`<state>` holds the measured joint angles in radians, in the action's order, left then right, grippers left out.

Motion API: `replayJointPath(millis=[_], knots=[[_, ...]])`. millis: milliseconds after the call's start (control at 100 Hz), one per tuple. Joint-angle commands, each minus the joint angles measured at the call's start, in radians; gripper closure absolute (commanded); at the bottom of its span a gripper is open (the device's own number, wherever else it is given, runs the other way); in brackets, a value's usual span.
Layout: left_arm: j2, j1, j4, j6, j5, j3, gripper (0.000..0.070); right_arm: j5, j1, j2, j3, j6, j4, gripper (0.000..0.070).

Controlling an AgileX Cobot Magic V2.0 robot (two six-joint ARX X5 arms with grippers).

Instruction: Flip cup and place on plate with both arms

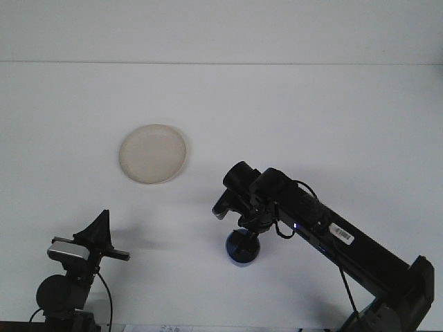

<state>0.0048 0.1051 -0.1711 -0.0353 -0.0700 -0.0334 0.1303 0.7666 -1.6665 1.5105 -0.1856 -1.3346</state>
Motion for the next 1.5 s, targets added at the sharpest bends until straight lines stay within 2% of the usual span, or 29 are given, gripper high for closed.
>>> replayJointPath(millis=[0, 200, 410, 570, 760, 1000, 1330, 1390, 1490], knots=[[-0.002, 0.001, -0.009, 0.002, 0.0, 0.019, 0.0686, 0.003, 0.011, 0.011, 0.042, -0.022, 0.007, 0.0277], [-0.002, 0.001, -0.01, 0.002, 0.0, 0.019, 0.0686, 0.004, -0.029, 0.1, 0.083, -0.023, 0.056, 0.0278], [-0.002, 0.001, -0.01, 0.002, 0.0, 0.019, 0.0686, -0.006, -0.19, 0.226, 0.072, 0.04, 0.219, 0.0286], [-0.002, 0.001, -0.011, 0.002, 0.0, 0.019, 0.0686, -0.096, -0.306, 0.349, 0.02, 0.04, 0.317, 0.0292], [-0.002, 0.001, -0.011, 0.002, 0.0, 0.019, 0.0686, -0.113, -0.48, 0.55, -0.172, 0.043, 0.405, 0.0291], [-0.002, 0.001, -0.011, 0.002, 0.0, 0.018, 0.0686, -0.112, -0.686, 0.861, -0.49, 0.124, 0.611, 0.0291], [-0.002, 0.001, -0.017, 0.002, 0.0, 0.018, 0.0686, -0.112, -0.722, 1.207, -0.819, 0.212, 0.755, 0.0294], [-0.002, 0.001, -0.017, 0.002, 0.0, 0.018, 0.0686, -0.113, -0.722, 1.255, -0.856, 0.216, 0.78, 0.0352], [-0.002, 0.001, -0.017, 0.002, 0.0, 0.018, 0.0686, -0.113, -0.722, 1.323, -0.899, 0.216, 0.836, 0.0553]])
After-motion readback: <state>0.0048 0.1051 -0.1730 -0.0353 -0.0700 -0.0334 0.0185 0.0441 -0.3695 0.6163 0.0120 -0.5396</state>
